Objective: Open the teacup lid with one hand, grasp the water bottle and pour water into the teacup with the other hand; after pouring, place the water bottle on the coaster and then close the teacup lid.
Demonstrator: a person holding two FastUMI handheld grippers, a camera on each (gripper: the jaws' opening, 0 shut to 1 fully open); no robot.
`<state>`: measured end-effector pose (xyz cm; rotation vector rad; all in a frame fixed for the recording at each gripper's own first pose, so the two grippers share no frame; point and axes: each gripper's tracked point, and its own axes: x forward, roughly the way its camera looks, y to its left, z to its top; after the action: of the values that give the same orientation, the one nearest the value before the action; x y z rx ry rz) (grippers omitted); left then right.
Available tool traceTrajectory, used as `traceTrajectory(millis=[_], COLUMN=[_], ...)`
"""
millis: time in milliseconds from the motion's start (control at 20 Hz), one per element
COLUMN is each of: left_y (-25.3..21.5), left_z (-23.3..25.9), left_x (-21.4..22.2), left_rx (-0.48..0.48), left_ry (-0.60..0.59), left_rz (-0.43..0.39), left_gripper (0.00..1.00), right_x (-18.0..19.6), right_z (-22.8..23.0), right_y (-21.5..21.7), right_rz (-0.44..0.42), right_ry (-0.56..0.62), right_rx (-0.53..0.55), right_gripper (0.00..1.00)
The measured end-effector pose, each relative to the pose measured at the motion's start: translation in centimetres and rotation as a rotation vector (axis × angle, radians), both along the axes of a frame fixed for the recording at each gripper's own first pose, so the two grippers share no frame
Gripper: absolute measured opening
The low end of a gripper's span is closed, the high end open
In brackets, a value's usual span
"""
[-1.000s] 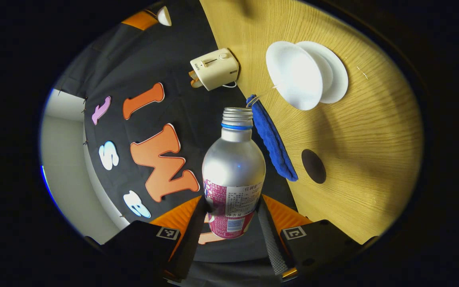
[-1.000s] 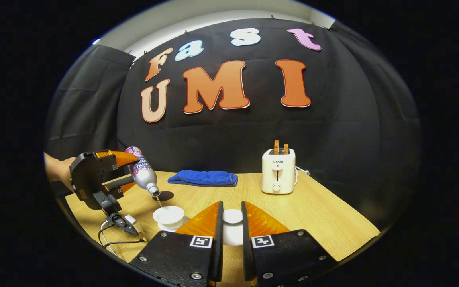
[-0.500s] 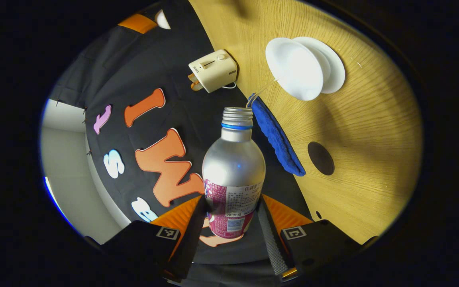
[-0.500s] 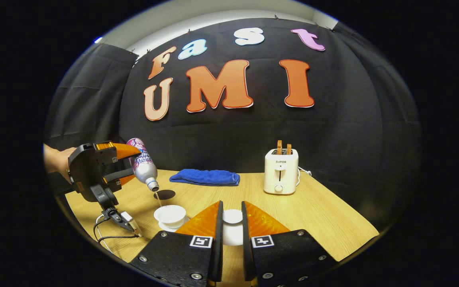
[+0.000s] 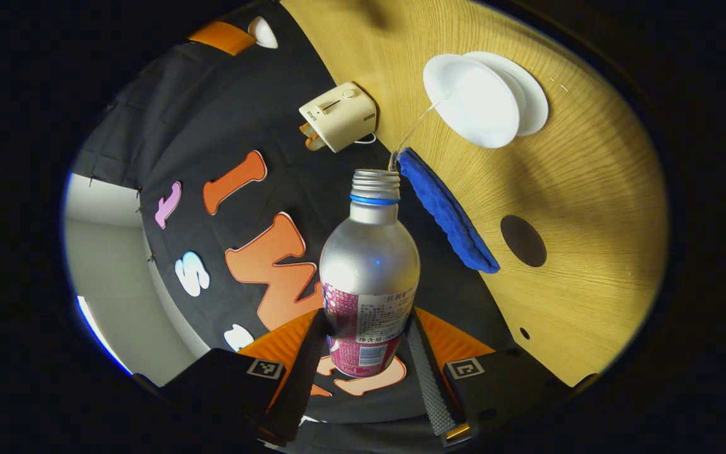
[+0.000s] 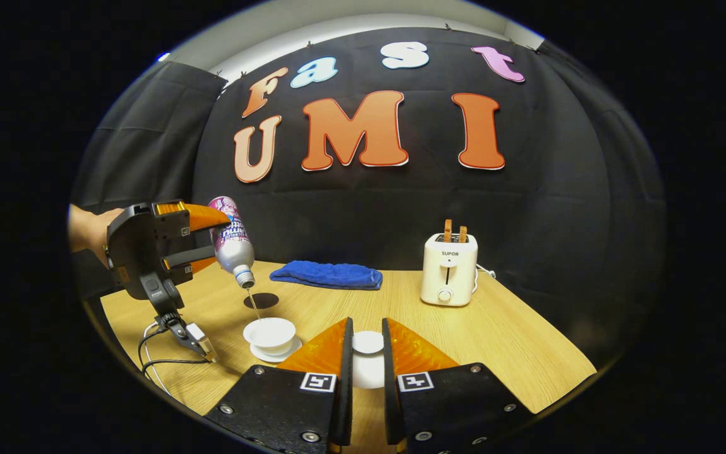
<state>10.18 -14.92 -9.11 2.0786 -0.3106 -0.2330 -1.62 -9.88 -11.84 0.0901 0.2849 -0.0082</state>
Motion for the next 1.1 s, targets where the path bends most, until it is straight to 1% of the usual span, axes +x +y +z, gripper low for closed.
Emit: traceTrajectory(millis=[300,350,400,450,500,550,650,700,750,800,850,900,1000,1100], left_y=[-0.4,-0.5,-0.6,-0.6,-0.7,-0.8,-0.9,-0.9,-0.9,-0.8,-0.8,-0.9,-0.9,-0.9], left_z=[0.4,0.5,0.5,0.5,0.5,0.6,0.7,0.6,0.6,0.5,0.4,0.5,0.4,0.4], left_x=[0.0,-0.2,-0.1,-0.1,0.0,0.0,0.1,0.2,0.2,0.2,0.0,0.0,0.0,-0.2], left_rx=[0.021,0.024,0.028,0.032,0.035,0.040,0.041,0.038,0.033,0.028,0.022,0.009,-0.017,-0.050], left_ry=[-0.033,-0.040,-0.039,-0.041,-0.041,-0.044,-0.045,-0.045,-0.044,-0.045,-0.047,-0.056,-0.067,-0.081], left_rz=[-0.028,-0.039,-0.046,-0.050,-0.054,-0.059,-0.068,-0.070,-0.072,-0.072,-0.078,-0.091,-0.109,-0.122], left_gripper=[0.79,0.77,0.77,0.81,0.81,0.76,0.76,0.78,0.76,0.79,0.78,0.81,0.77,0.81], right_x=[0.1,0.1,0.1,0.1,0.1,0.2,0.3,0.3,0.4,0.5,0.6,0.7,0.9,1.1], right_z=[-0.2,-0.3,-0.2,-0.3,-0.4,-0.6,-0.8,-0.8,-0.9,-0.9,-0.9,-0.9,-0.7,-0.8], right_y=[0.0,0.1,0.1,0.2,0.4,0.6,0.8,1.0,1.2,1.4,1.5,1.7,1.9,2.2], right_rz=[0.008,0.012,0.013,0.016,0.020,0.029,0.037,0.042,0.045,0.050,0.052,0.055,0.056,0.061], right_ry=[0.006,0.007,0.008,0.008,0.009,0.014,0.019,0.020,0.022,0.023,0.024,0.025,0.020,0.022], right_rx=[-0.013,-0.014,-0.014,-0.014,-0.014,-0.017,-0.027,-0.026,-0.024,-0.021,-0.021,-0.022,-0.020,-0.015], right_gripper=[0.21,0.21,0.21,0.21,0.21,0.21,0.22,0.21,0.22,0.21,0.21,0.21,0.22,0.22])
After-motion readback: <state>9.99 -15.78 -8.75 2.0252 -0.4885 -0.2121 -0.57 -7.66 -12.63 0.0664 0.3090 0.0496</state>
